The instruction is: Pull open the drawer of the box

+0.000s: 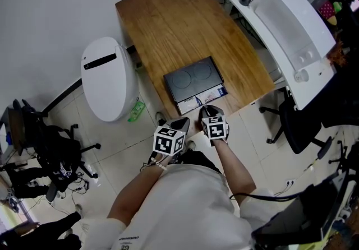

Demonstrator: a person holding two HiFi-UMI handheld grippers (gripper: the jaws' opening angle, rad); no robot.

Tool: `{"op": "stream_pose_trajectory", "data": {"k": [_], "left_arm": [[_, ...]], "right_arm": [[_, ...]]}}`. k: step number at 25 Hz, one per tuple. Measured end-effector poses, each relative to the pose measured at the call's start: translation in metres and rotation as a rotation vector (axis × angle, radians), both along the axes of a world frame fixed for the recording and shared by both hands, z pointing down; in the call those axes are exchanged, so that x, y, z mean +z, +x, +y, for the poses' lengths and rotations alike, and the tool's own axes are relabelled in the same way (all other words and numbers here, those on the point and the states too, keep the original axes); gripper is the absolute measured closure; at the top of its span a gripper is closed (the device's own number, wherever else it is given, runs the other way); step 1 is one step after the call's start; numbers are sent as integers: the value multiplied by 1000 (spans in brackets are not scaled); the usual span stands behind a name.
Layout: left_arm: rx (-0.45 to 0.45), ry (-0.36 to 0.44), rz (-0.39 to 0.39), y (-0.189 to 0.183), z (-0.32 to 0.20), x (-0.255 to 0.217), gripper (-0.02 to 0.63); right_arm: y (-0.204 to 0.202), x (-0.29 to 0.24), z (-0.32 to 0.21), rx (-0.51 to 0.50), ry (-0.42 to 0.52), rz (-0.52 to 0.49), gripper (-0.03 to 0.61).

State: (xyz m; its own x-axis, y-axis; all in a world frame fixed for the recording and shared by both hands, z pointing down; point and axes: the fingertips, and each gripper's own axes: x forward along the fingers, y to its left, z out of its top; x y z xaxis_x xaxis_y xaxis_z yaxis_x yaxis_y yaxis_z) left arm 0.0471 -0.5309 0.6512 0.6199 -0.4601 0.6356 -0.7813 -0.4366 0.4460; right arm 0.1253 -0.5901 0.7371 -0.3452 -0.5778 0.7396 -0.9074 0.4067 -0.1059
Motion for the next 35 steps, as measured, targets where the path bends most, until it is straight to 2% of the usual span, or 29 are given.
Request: {"op": "stream_pose_trajectory", "data": {"k": [35], "left_arm": [[31,-1,9,13,20,3,614]], "right_arm": [[15,5,37,37,-18,2,525]]}}
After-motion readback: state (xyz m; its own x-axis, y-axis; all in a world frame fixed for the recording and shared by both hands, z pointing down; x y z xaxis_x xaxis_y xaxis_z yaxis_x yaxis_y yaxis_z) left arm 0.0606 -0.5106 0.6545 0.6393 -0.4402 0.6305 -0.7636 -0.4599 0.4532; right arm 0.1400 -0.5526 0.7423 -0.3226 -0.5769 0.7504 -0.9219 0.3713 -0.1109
